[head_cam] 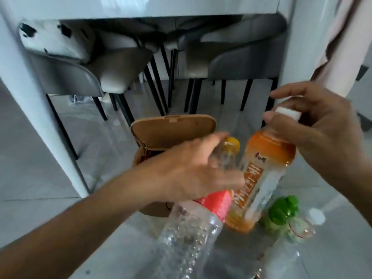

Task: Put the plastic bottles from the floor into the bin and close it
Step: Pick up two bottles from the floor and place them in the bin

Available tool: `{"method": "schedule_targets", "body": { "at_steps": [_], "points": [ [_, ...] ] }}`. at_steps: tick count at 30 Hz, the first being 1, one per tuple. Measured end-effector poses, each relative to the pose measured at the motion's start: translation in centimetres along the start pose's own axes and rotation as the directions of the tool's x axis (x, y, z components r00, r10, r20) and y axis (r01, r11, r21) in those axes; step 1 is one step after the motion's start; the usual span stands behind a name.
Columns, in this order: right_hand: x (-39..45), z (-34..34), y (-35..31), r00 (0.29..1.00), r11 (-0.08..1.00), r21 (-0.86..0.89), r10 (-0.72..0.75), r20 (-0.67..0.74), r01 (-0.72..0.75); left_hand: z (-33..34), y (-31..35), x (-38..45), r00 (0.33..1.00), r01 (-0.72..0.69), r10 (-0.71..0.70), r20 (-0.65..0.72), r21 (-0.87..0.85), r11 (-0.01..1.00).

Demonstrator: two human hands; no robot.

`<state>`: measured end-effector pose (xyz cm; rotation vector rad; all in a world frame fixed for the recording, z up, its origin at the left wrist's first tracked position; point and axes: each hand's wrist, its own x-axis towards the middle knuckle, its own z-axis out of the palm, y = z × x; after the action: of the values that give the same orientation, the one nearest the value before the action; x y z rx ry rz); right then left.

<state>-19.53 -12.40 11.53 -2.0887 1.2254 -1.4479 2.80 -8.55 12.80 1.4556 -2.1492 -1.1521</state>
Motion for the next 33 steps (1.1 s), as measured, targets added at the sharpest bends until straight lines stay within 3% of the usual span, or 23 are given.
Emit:
{"method": "schedule_targets", "body": {
  "at_steps": [3, 6, 9, 17, 20, 22, 25, 28, 33],
  "points": [
    [2.6, 0.5, -1.4, 0.992, 0.996, 0.07, -0.054, -0.112, 0.062, -4.4, -0.2, -0.4, 0.964, -0.093, 0.055, -0.262, -0.134, 0.987],
    [3.7, 2.6, -2.0, 0.986, 0.99, 0.125, -0.047, -0.158, 0.067, -7.2, -1.7, -0.2, 0.844, -0.24, 0.095, -0.528, -0.212, 0.947],
    [3.5, 5.1, -1.6, 0.991, 0.995, 0.092, -0.035, -0.133, 0.047, -7.7, -3.5, -0.1, 0.746, -0.338, 0.126, -0.654, -0.21, 0.917],
    [1.5, 11.1, 2.8, 0.994, 0.983, -0.18, -0.022, 0.108, 0.041, -4.3, -12.0, 2.0, 0.77, -0.168, 0.137, -0.624, 0.01, 0.986],
    [1.2, 12.9, 4.1, 0.981, 0.956, -0.277, -0.046, 0.187, 0.097, -3.2, -14.4, 3.1, 0.776, -0.03, 0.174, -0.606, 0.241, 0.97],
    [1.3, 14.1, 4.8, 0.967, 0.934, -0.327, -0.062, 0.246, 0.143, -2.5, -15.6, 3.8, 0.801, 0.086, 0.106, -0.59, 0.289, 0.953],
    [1.4, 15.7, 5.7, 0.947, 0.914, -0.368, -0.05, 0.316, 0.171, -1.8, -16.7, 4.7, 0.833, 0.21, 0.025, -0.553, 0.357, 0.91],
    [1.1, 17.2, 6.5, 0.929, 0.894, -0.417, 0.0, 0.37, 0.166, -1.3, -17.2, 5.3, 0.857, 0.236, 0.024, -0.515, 0.433, 0.87],
    [0.5, 18.2, 7.8, 0.879, 0.829, -0.501, 0.023, 0.477, 0.25, -0.9, -17.7, 6.5, 0.909, 0.305, 0.005, -0.417, 0.672, 0.675]
  ]
}}
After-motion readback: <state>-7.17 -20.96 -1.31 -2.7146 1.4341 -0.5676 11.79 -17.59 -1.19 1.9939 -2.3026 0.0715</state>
